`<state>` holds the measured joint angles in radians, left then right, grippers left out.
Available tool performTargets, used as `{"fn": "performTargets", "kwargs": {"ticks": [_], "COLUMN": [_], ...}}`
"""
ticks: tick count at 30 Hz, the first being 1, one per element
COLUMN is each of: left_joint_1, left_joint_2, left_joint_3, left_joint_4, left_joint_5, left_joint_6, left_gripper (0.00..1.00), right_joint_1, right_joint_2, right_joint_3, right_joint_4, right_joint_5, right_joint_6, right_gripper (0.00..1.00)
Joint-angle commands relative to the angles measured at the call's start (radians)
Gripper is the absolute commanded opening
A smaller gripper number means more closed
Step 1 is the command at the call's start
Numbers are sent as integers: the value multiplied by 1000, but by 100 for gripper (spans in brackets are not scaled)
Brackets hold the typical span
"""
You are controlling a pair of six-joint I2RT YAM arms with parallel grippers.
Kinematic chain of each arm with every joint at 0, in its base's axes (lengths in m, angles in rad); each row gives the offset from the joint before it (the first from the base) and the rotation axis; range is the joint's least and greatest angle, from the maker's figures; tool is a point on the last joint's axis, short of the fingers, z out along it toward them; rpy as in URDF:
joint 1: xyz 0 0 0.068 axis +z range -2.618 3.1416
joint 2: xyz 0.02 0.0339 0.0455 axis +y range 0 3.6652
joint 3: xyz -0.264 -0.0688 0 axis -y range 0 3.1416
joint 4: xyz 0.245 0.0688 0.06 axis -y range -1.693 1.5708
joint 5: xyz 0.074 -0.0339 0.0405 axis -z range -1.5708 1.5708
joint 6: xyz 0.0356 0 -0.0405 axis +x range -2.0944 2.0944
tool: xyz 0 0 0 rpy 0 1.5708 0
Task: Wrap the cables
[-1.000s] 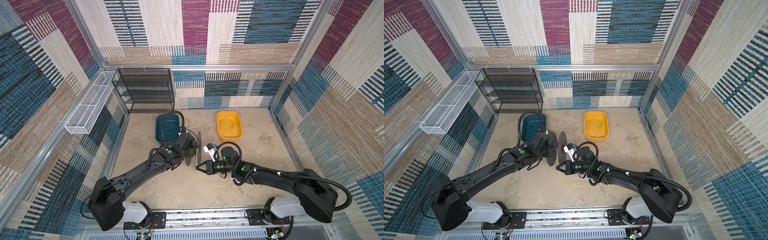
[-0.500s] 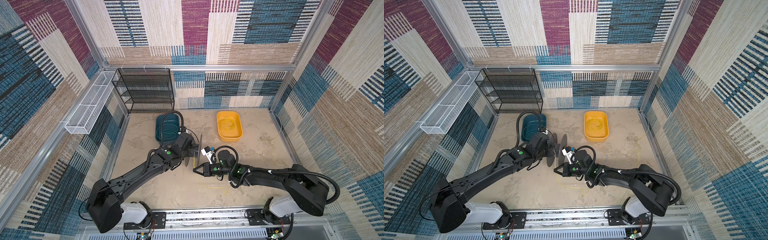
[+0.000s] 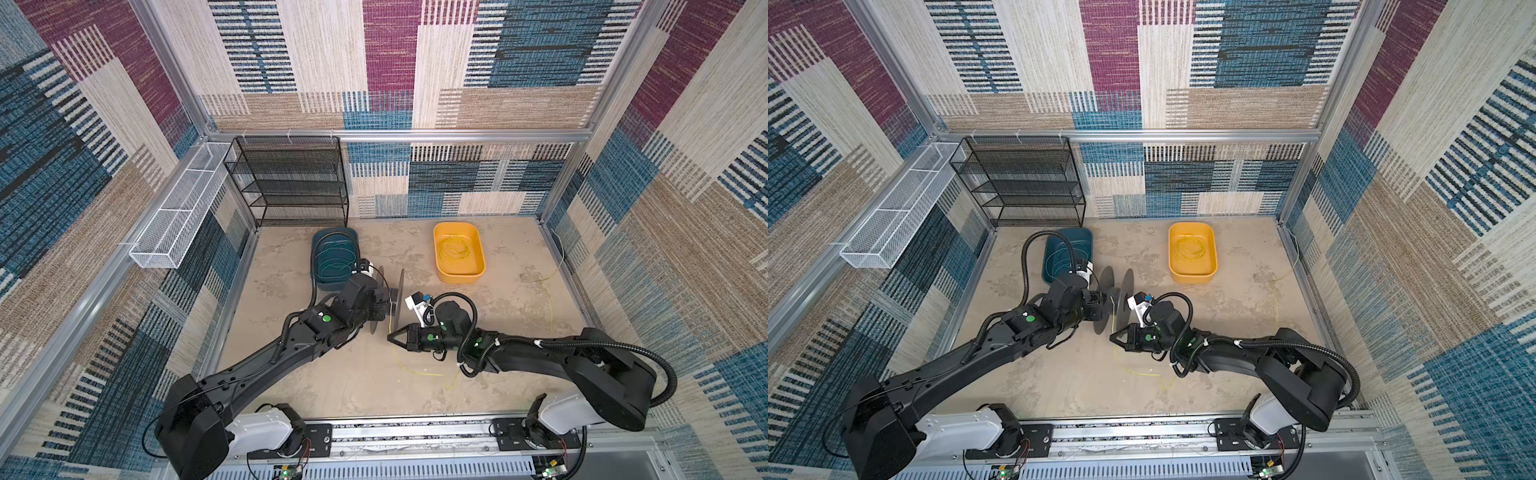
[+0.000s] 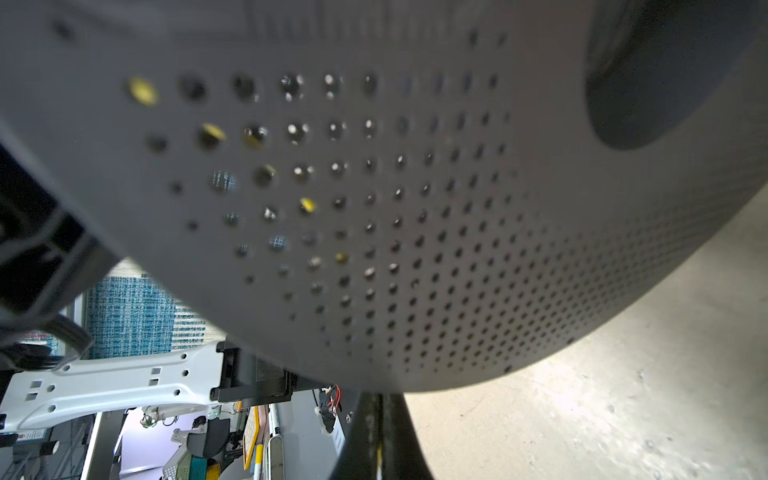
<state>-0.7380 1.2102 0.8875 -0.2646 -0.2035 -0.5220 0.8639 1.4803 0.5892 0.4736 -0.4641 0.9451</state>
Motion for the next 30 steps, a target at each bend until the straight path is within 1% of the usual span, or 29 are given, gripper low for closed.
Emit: {"fn": "performTargets", "kwargs": {"ticks": [1, 5, 9, 15, 25, 30], "left_joint_1": [0, 2, 2, 4, 6, 6], "left_joint_2": [-42, -80, -102, -130, -130, -156], "left_joint_3": [-43, -88, -112, -153, -148, -166], "left_joint_4": [105, 155, 184, 222, 165, 185], "left_joint_5": [71, 96, 135, 175, 116, 124], "left_joint_6": [35, 56, 88, 92, 115, 119], "left_gripper": [36, 43, 45, 46, 43, 44], "right_joint_1": [1, 1, 2, 2, 21, 23], "right_joint_2": [6, 19, 27, 51, 61, 72], "right_joint_3": [14, 21, 36, 49, 71, 76], "right_joint_4": [26, 27, 4, -10, -39, -39], "right_joint_5": [-14, -20, -11, -5, 15, 14], "right_joint_6": [0, -2, -12, -12, -49, -52], "right_gripper": [0, 0, 0, 0, 0, 0]}}
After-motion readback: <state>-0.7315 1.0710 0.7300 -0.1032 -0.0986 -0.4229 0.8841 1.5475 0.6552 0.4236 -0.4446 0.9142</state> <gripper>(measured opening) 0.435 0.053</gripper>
